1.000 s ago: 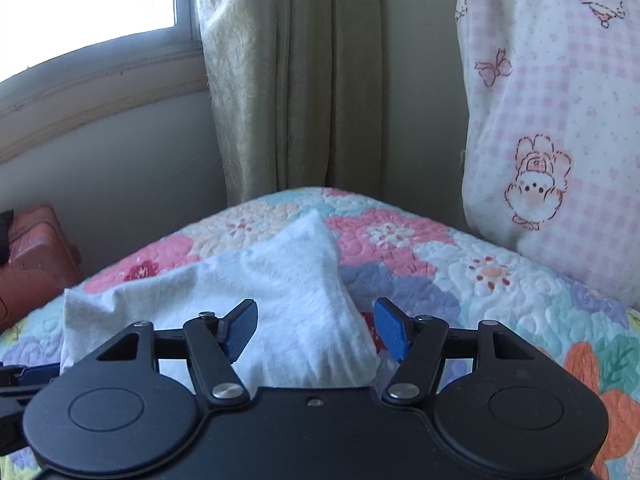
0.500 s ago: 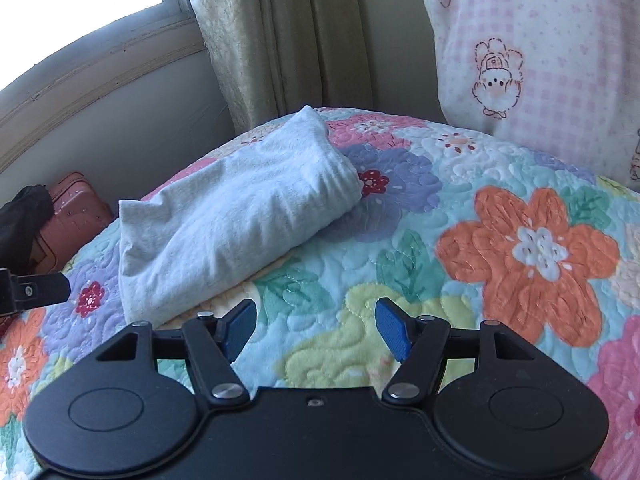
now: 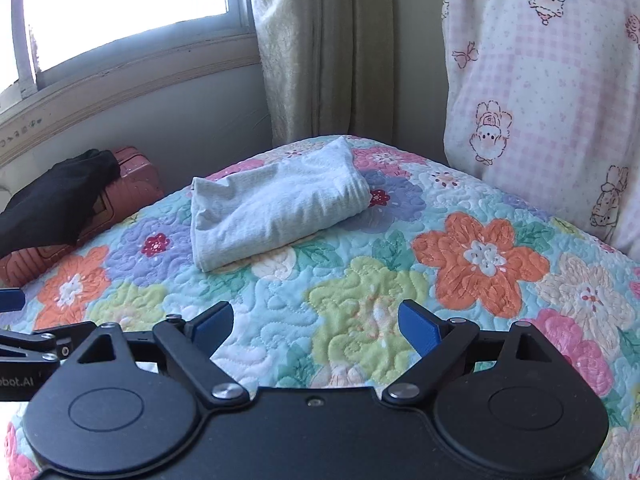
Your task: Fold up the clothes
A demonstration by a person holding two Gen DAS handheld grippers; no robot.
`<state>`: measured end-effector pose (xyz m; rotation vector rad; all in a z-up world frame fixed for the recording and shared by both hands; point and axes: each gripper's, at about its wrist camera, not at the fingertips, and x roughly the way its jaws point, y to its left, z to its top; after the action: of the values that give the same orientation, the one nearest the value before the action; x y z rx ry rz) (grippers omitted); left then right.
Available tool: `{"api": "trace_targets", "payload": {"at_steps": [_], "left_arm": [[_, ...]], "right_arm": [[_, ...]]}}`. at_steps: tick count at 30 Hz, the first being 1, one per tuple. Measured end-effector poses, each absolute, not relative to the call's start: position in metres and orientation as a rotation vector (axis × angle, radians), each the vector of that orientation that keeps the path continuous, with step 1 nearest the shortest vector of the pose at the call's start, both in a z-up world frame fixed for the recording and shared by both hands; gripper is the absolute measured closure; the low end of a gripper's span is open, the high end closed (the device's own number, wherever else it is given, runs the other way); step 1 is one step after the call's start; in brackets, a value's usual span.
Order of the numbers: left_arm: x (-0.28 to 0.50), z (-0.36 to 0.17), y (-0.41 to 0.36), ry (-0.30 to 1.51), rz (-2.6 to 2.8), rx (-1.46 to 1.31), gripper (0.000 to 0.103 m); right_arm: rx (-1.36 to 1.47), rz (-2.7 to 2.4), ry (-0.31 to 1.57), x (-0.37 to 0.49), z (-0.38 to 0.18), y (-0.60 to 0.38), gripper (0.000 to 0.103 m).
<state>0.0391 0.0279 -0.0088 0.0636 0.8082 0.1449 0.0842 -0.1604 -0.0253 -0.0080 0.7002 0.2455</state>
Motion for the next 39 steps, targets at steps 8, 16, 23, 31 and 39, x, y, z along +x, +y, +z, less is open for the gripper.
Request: {"api": "trace_targets", "payload": {"at_steps": [8,16,23,31,39], "left_arm": [[0.025,-0.009,0.008,0.807,0.071,0.114,0.000],[0.019,-0.007,0.008,0.804,0.053,0.077,0.000],[0.017,-0.004,0.008,0.800,0.031,0.052,0.000],[0.020,-0.007,0.007,0.818,0.051,0.038,0.000],[0.021,-0.012,0.016,0.842,0.060,-0.025,0.000]], "right_arm": [[0.006,0.208,0.673,0.055,-0.011,-0.157,0.010],[-0.005,0.182,0.673,0.047,-0.006,-0.158,0.010],[0.016,0.156,0.683,0.042,-0.008,-0.160,0.010],[-0.002,0.135,0.689,0.043,-0.009,-0.160,0.010],[-0.004,0.101,0.693,0.044,-0.012,-0.161,0.010]]}}
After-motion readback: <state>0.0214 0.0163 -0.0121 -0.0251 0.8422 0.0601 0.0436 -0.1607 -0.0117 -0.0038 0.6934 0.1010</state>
